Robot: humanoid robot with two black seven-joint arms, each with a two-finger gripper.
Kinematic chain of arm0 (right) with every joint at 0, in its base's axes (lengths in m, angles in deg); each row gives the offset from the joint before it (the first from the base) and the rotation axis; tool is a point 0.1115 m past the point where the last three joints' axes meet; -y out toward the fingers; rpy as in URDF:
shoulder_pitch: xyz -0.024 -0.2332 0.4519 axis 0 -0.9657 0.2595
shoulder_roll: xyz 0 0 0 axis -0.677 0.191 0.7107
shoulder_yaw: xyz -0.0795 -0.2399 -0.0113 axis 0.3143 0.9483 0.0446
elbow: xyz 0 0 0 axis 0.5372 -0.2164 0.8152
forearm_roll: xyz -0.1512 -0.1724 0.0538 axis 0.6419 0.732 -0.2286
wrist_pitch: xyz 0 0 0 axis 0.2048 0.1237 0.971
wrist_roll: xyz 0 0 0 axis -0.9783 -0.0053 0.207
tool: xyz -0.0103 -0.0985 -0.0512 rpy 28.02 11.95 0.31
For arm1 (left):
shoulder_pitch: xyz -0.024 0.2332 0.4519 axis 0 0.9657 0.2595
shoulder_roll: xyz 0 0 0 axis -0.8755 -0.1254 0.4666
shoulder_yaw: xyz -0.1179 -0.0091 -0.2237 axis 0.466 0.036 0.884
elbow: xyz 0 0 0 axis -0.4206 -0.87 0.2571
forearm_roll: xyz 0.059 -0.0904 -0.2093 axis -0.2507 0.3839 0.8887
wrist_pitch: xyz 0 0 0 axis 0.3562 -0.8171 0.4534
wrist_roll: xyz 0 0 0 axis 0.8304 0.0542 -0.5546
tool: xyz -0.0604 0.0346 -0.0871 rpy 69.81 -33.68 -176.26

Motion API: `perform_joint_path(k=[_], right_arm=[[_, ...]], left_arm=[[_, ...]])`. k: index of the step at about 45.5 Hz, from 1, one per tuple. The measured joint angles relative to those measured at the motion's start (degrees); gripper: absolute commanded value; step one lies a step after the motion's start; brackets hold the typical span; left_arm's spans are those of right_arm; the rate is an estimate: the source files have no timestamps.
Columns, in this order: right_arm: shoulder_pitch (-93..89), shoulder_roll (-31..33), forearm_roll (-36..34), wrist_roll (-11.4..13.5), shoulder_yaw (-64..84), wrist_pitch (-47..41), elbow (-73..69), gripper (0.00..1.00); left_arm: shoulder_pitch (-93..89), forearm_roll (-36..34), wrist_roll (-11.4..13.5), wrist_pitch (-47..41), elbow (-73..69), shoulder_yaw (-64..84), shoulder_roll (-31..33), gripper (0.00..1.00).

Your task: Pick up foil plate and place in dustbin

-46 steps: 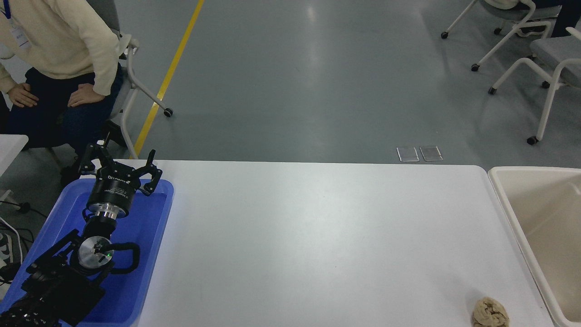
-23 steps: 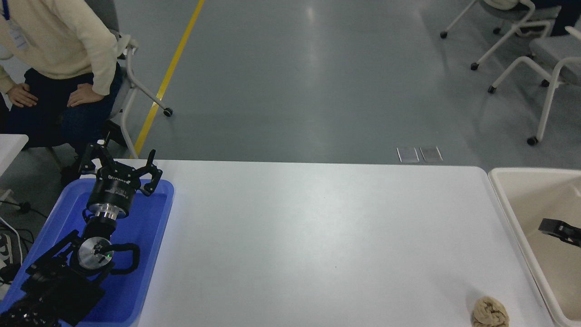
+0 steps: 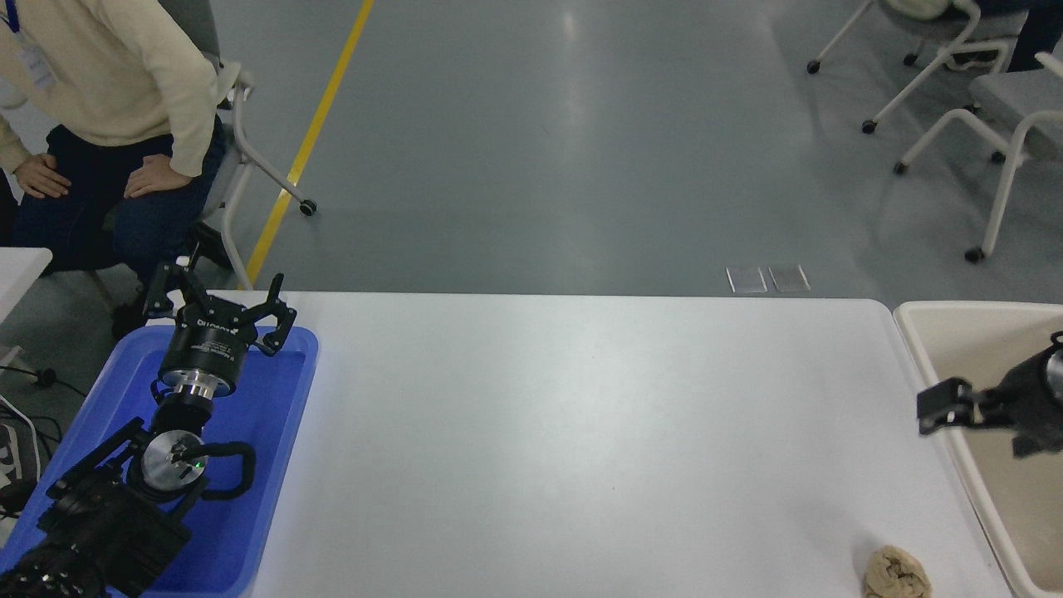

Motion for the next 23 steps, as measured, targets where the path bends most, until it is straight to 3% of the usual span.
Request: perform_joint_path(k=[23], right_arm=[[15.03,-9.11,-3.31,-0.29,-0.88,-7.46,-1.32,1.00]], left_arm=[[0.00,0.00,0.00,0.00,0.00,-0.01,0.00,1.00]])
